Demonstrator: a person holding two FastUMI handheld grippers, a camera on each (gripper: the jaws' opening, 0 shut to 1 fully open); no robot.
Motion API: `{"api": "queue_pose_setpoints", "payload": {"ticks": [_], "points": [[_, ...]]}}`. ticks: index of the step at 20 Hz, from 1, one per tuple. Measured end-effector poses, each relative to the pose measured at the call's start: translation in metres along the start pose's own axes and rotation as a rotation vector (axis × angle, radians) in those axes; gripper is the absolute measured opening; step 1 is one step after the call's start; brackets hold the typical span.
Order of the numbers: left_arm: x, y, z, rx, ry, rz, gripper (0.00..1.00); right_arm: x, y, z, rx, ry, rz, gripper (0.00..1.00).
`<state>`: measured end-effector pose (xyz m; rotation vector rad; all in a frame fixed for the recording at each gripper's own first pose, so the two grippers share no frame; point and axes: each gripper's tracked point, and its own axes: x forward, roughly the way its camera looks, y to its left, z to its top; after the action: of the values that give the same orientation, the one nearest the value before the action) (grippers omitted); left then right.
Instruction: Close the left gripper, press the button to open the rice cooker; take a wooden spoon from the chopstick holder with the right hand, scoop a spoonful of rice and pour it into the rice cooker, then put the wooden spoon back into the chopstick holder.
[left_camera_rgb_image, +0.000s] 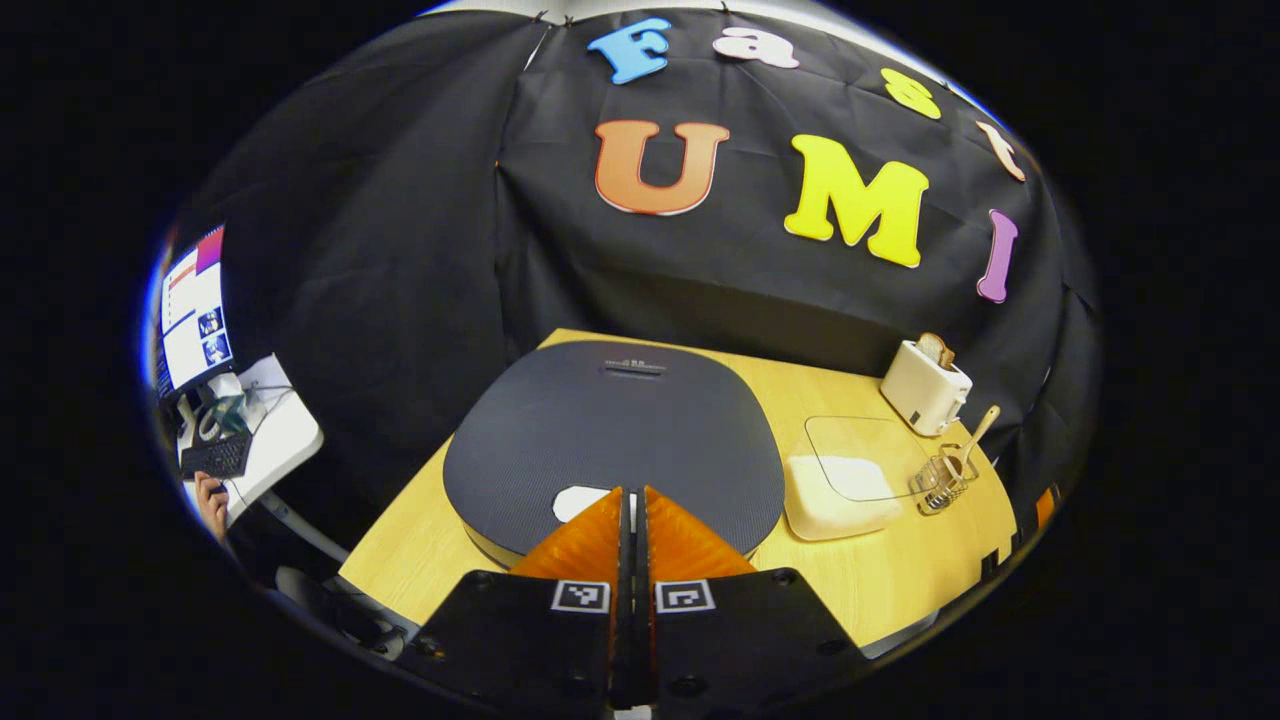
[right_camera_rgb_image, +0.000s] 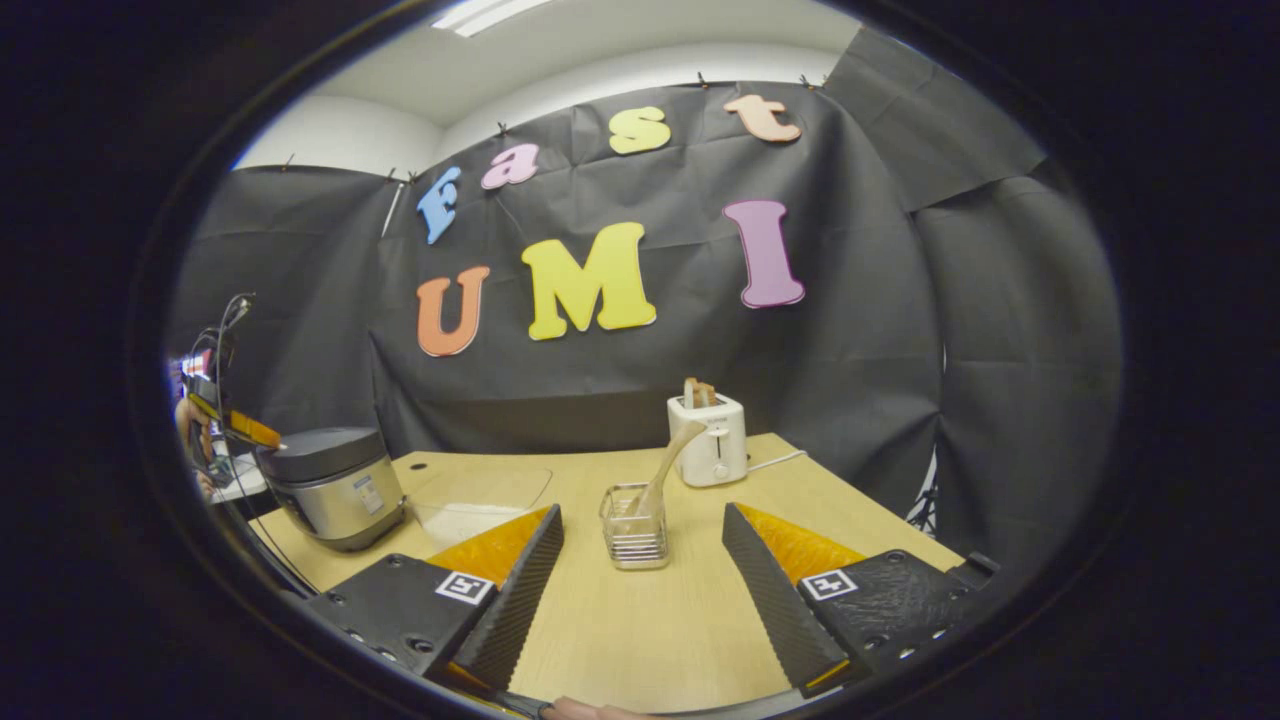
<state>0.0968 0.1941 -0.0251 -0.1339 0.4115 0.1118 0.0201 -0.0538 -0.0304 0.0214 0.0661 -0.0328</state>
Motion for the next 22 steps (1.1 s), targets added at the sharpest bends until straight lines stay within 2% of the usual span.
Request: {"api": "queue_pose_setpoints", "payload": {"ticks": [1, 2, 4, 5, 6, 9, 10, 13, 14, 16, 18, 19, 20, 21, 22], "points": [[-0.006, -0.002, 0.005, 0.006, -0.025, 0.013, 0.03, -0.001, -0.001, 0.0, -0.003, 0.001, -0.003, 0.91], [-0.011, -0.003, 0.015, 0.009, -0.061, 0.027, 0.03, 0.0, -0.001, -0.002, -0.001, 0.006, -0.004, 0.95], [-0.026, -0.008, 0.039, 0.006, -0.14, 0.043, 0.03, -0.002, 0.001, -0.006, -0.002, 0.017, 0.002, 0.92], [-0.035, -0.011, 0.048, 0.005, -0.175, 0.046, 0.03, -0.001, 0.0, -0.006, -0.006, 0.02, -0.001, 1.0], [-0.041, -0.018, 0.053, 0.005, -0.189, 0.034, 0.03, -0.001, 0.0, -0.007, -0.01, 0.022, -0.002, 0.96], [-0.059, -0.04, 0.054, 0.013, -0.216, -0.006, 0.04, 0.0, 0.0, -0.009, -0.017, 0.028, -0.003, 0.96], [-0.062, -0.045, 0.052, 0.03, -0.22, -0.01, 0.04, 0.002, -0.001, -0.011, -0.019, 0.032, -0.006, 0.91], [-0.067, -0.062, 0.041, 0.071, -0.234, -0.025, 0.34, 0.009, 0.001, -0.015, -0.029, 0.044, -0.003, 0.95], [-0.068, -0.069, 0.038, 0.08, -0.238, -0.036, 0.47, 0.012, 0.001, -0.016, -0.031, 0.048, -0.001, 0.96], [-0.071, -0.084, 0.036, 0.1, -0.272, -0.057, 0.44, 0.021, 0.001, -0.015, -0.034, 0.054, 0.0, 0.96], [-0.074, -0.097, 0.034, 0.127, -0.312, -0.069, 0.74, 0.034, -0.001, -0.013, -0.033, 0.06, -0.006, 0.96], [-0.073, -0.104, 0.03, 0.137, -0.323, -0.069, 0.94, 0.042, -0.001, -0.011, -0.026, 0.063, -0.004, 0.92], [-0.073, -0.11, 0.027, 0.15, -0.331, -0.071, 0.89, 0.049, 0.0, -0.01, -0.018, 0.069, 0.0, 0.92], [-0.073, -0.116, 0.026, 0.162, -0.345, -0.072, 0.98, 0.059, -0.002, -0.008, -0.008, 0.074, 0.001, 0.92], [-0.073, -0.123, 0.024, 0.169, -0.359, -0.075, 0.98, 0.069, -0.003, -0.007, 0.001, 0.081, 0.001, 0.96]]}}
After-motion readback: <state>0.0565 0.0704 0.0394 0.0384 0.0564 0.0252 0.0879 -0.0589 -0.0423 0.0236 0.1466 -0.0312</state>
